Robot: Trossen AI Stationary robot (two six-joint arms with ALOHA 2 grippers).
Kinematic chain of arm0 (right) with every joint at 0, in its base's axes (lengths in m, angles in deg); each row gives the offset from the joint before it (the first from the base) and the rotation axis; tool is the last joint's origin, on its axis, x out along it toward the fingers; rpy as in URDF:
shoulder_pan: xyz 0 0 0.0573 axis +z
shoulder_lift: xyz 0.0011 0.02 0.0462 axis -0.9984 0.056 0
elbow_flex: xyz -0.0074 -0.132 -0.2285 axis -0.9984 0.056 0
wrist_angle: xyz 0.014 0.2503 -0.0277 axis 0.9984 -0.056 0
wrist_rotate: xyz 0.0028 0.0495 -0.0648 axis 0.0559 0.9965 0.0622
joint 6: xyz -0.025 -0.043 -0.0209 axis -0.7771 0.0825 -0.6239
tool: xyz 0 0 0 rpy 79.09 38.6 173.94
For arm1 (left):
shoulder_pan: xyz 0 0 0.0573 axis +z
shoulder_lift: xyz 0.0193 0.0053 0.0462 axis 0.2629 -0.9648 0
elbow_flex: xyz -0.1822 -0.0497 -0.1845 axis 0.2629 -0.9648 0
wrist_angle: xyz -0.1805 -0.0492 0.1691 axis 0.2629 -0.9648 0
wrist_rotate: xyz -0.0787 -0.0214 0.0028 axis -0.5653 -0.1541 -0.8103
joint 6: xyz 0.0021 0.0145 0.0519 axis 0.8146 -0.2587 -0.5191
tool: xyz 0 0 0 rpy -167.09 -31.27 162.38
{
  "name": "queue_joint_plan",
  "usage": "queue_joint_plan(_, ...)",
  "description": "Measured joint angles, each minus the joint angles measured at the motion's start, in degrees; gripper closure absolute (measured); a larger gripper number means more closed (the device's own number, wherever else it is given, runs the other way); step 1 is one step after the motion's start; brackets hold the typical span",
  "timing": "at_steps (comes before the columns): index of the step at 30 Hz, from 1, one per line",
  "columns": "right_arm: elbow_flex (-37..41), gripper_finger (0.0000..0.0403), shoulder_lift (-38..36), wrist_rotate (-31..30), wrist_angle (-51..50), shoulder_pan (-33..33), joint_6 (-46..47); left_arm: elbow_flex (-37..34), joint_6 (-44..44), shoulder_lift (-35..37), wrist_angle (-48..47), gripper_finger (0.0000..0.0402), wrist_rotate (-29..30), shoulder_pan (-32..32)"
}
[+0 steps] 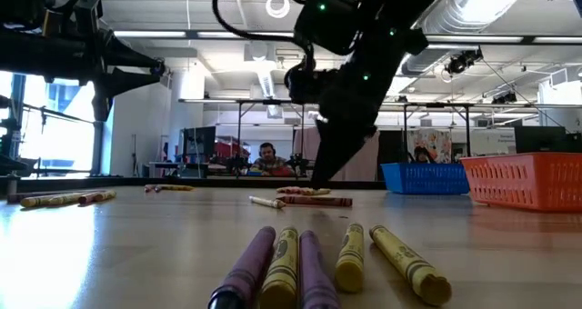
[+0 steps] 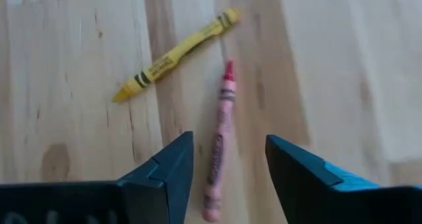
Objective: Sort crayons
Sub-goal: Put the red crayon into the blue basket
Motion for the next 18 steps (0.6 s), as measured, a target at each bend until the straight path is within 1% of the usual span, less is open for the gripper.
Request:
queue_joint_plan(6,-0.16,0.0248,3.00,-1.28,1.73,0.51,0.02,-0.01,0.41,-0.14,-0.10,0.0296,0.92,0.00)
queue_joint_plan(10,-0.22,0.0270,3.58,-2.44,2.33,0.19,-0.01,-0.01,0.41,-0.14,-0.10,0.0296,1.20,0.00)
queue_joint_plan(14,-0.22,0.0315,3.70,-1.43,2.78,-0.53,0.04,-0.01,0.41,-0.14,-0.10,0.0296,1.20,0.00)
queue_joint_plan(18,-0.13,0.0380,3.70,2.13,3.66,-1.20,0.02,-0.01,0.43,-0.14,-0.10,0.0296,1.26,0.00)
